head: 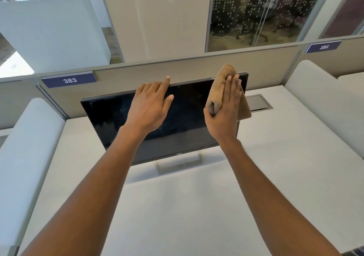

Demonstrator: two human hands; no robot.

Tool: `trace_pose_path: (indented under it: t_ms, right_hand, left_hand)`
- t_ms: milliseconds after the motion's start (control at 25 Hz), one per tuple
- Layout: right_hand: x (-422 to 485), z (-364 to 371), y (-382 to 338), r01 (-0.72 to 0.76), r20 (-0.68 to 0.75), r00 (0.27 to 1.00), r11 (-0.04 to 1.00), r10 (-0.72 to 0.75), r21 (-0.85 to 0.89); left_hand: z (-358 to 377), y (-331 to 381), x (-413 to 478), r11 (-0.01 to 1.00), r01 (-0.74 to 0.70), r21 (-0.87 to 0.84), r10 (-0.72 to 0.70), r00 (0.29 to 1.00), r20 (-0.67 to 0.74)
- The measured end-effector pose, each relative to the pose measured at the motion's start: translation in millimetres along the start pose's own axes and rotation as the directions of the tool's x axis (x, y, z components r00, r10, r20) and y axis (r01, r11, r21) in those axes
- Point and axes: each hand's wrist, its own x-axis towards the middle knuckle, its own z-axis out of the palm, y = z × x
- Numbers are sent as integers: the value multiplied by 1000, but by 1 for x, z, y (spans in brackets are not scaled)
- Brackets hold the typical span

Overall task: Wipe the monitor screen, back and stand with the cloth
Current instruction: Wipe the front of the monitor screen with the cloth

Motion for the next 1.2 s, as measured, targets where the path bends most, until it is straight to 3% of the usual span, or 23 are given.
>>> trace_pose_path:
  t_ms: [200, 520, 600, 800, 880, 1000, 1200]
  right_hand:
    - [-2, 16, 11, 71, -15, 997, 994, -73, -79]
    - [-21, 35, 10, 385, 133, 920, 912, -368, -142]
    - [-32, 41, 16, 489, 205, 865, 861, -457, -143]
    - [-65, 52, 57, 776, 466, 607, 607, -644, -171]
    - [-60, 49, 67, 804, 484, 567, 576, -666, -149]
    - [-37, 33, 73, 798, 458, 575, 589, -678, -129]
    - [1, 4, 91, 700, 297, 712, 676, -637, -229]
  left_hand:
    - [3, 2, 7, 996, 32, -81, -35, 999, -26]
    - [9, -3, 8, 990, 19, -139, -28, 998, -60]
    - [9, -3, 7, 989, 19, -145, -29, 997, -65]
    - [13, -3, 6, 991, 18, -134, -30, 996, -90]
    - [14, -3, 6, 990, 16, -139, -30, 994, -103]
    - [15, -4, 6, 989, 7, -146, -25, 993, -116]
    - [14, -5, 7, 987, 0, -159, -18, 994, -106]
